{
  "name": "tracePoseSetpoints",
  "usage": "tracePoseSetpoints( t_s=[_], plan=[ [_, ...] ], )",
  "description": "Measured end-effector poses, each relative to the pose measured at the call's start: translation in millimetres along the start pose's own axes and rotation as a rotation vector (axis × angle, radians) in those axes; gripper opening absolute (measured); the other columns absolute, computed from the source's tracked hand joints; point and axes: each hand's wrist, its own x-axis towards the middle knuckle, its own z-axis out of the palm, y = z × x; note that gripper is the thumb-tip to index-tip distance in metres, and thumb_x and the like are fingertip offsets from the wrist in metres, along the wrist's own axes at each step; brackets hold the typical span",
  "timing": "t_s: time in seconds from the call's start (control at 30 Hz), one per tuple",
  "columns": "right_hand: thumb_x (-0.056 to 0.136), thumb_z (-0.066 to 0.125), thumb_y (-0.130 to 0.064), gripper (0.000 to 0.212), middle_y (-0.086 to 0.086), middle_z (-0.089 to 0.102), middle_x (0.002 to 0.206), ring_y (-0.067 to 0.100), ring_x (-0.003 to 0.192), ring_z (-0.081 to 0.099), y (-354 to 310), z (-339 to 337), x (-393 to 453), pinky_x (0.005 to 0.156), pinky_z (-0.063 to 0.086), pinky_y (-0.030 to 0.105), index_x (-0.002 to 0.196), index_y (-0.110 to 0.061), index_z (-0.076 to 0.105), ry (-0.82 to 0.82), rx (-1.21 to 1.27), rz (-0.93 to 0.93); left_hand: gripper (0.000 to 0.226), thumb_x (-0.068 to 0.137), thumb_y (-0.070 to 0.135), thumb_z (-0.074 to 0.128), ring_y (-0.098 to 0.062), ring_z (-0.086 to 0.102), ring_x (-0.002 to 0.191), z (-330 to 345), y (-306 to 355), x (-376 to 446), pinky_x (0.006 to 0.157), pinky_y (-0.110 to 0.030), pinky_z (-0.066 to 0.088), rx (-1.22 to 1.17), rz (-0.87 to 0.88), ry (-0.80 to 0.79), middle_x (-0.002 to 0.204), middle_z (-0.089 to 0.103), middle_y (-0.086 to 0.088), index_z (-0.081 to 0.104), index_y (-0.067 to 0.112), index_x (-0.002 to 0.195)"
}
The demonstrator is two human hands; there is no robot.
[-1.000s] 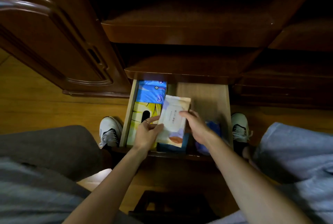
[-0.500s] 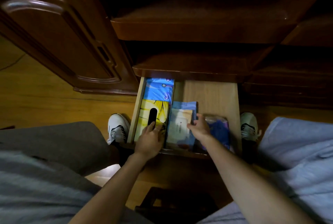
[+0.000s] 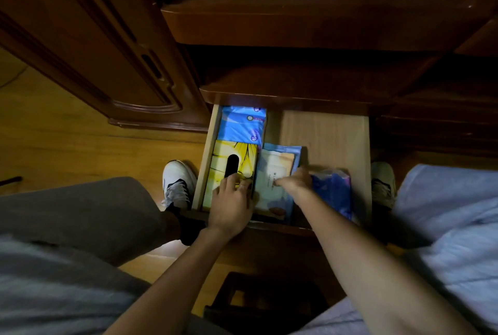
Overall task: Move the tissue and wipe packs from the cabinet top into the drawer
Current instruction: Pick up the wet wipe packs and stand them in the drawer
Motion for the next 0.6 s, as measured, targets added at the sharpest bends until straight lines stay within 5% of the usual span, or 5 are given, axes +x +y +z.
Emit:
tracePoseSetpoints(
  t_s=[0.13,0.27,0.37,0.47,0.6],
  plan=[
    [0.089,0.075,-0.015,0.020,0.011,0.073,0.114,0.025,0.093,0.069,3,-27,-2,0.068,0.049,0.032,0.107,-0.012,0.068,-0.238,0.336,0.041,0.064,0.095,0.046,0.060,-0.028,0.044,0.128,-2,28,22,0.103,-0.042,0.044,-0.216,0.011,0.061,0.142,0.049,-0.007,0.042,0.016,0.149],
    [0.092,0.071,-0.018,0.016,0.009,0.075,0.100,0.027,0.092,0.071,6,-49,-13,0.078,0.053,0.037,0.107,-0.012,0.070,-0.257,0.430,-0.101,0.092,0.083,0.045,0.077,-0.030,0.039,0.136,-2,46,45,0.111,-0.045,0.039,-0.517,-0.150,-0.002,0.148,0.045,-0.010,0.031,0.009,0.153],
    [0.084,0.080,-0.022,0.024,0.002,0.079,0.097,0.019,0.089,0.076,4,-68,-26,0.069,0.058,0.028,0.105,-0.015,0.072,-0.271,0.532,-0.252,0.071,0.074,0.037,0.087,-0.021,0.061,0.117,-5,51,51,0.083,-0.022,0.057,-0.817,-0.181,-0.008,0.118,0.063,0.004,0.042,0.020,0.127],
    [0.077,0.086,-0.027,0.035,-0.001,0.080,0.096,0.015,0.088,0.076,7,-82,-37,0.069,0.059,0.027,0.106,-0.014,0.072,-0.143,0.544,-0.274,0.056,0.069,0.028,0.092,0.000,0.062,0.078,-10,58,52,0.053,-0.005,0.046,-0.935,-0.287,0.088,0.089,0.063,0.012,0.047,0.021,0.103],
    [0.085,0.078,-0.021,0.022,0.005,0.074,0.099,0.024,0.087,0.071,14,-93,-42,0.074,0.056,0.034,0.101,-0.013,0.066,0.236,0.404,-0.274,0.032,0.080,0.030,0.084,-0.017,0.067,0.078,-12,48,46,0.063,-0.033,0.056,-0.834,-0.376,0.244,0.082,0.067,0.003,0.056,0.017,0.088]
  ],
)
